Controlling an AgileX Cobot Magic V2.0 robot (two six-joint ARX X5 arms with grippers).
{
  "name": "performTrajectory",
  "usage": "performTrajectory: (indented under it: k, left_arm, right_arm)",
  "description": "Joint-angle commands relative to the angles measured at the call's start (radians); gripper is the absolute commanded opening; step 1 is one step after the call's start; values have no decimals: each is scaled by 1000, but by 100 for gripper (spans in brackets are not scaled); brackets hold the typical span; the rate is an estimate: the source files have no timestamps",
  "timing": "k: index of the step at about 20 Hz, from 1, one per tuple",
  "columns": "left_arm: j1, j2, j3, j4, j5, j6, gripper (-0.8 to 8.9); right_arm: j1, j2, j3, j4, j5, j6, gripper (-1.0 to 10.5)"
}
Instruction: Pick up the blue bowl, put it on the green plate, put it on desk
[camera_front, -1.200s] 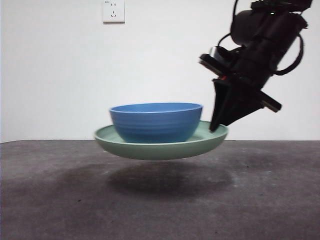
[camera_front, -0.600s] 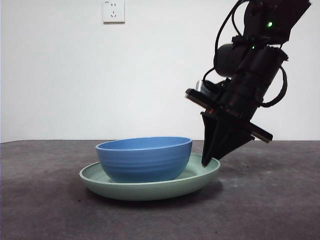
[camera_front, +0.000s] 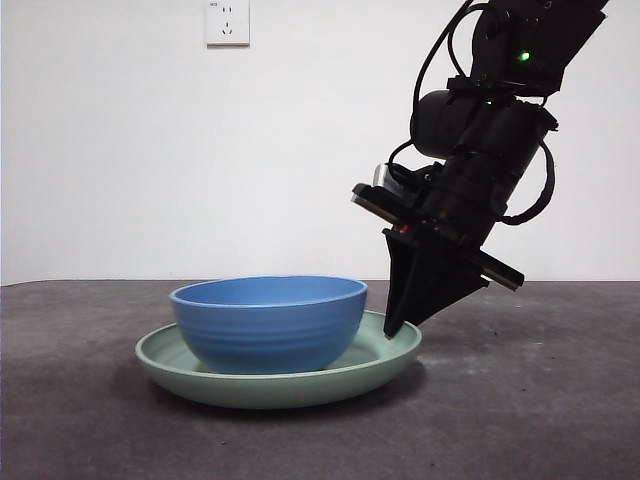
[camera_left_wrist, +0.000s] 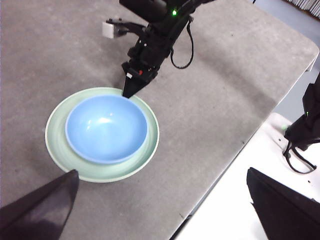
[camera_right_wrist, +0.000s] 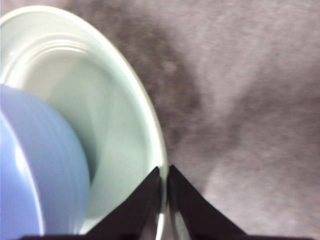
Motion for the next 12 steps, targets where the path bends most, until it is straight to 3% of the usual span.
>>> performTrajectory:
  k: [1,6,8,10,12]
  left_arm:
    - [-8,3,9,-5,0,11,782]
    - [-8,3,9,-11,0,21,782]
    - [-8,3,9,-11,1,27,782]
    - [-8,3,9,-18,0,27,782]
    - [-8,3,9,-35,0,27,782]
  right_arm:
    - [4,21,23,6,44,3,16]
    - [-5,0,25,3,54,-21,306]
    - [-5,-10,26,-5,56,-43,335]
    - [-13,-28,31,-17,112,-48,339]
    - [-29,-64,43,-37,172,-52,415]
